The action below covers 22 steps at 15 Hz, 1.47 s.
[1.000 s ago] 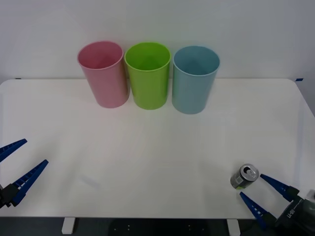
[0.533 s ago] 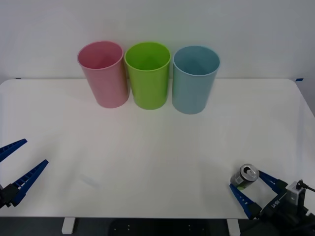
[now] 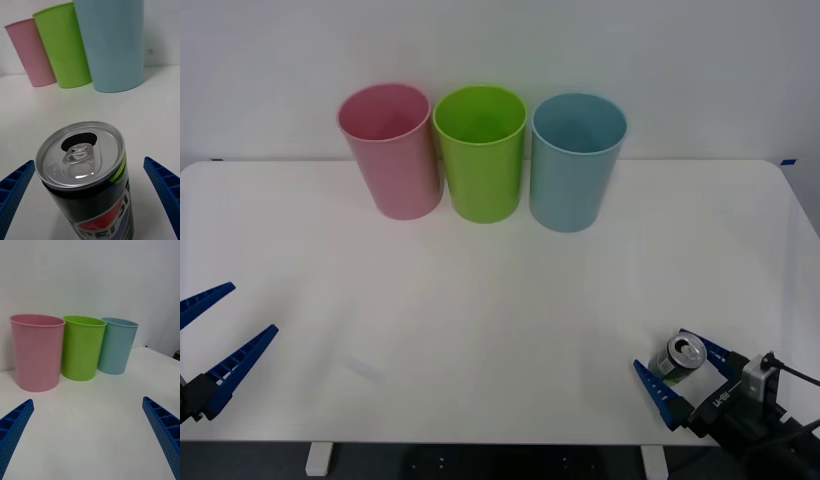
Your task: Grasp the object on the table and drop it into the matching bin: aluminum can to the light blue bin, PET bottle to the pink bin.
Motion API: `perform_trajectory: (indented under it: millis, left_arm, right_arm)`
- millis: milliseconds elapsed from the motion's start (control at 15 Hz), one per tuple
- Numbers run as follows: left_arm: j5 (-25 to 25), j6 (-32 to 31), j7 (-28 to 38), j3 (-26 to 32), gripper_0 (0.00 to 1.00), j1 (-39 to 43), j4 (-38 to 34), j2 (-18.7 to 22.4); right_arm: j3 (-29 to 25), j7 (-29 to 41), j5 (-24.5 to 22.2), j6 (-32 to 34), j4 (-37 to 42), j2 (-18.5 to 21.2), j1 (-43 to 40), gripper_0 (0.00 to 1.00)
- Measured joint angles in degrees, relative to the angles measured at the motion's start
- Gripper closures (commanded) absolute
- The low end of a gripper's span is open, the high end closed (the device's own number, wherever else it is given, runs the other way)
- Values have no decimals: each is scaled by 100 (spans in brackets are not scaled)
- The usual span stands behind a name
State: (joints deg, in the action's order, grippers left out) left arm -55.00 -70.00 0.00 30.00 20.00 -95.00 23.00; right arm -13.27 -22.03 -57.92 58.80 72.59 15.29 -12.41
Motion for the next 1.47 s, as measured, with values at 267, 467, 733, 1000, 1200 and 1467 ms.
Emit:
perform_trajectory:
  millis: [267,467,733,1000,1200,1467]
  left_arm:
    - [0,0,0,0,0,0,0,0]
    - [0,0,0,0,0,0,0,0]
    - [0,0,0,0,0,0,0,0]
    - [0,0,0,0,0,0,0,0]
    - [0,0,0,0,0,0,0,0]
    - [0,0,0,0,0,0,0,0]
  right_arm:
    - [0,-91,6,0,0,0,4,35]
    - [0,-138,22,8,0,0,10,100]
    - [0,-189,52,15,0,0,21,100]
    - [0,-205,155,15,0,0,26,100]
    - [0,-205,304,24,0,0,39,100]
    - [-95,-159,444,110,19,0,186,100]
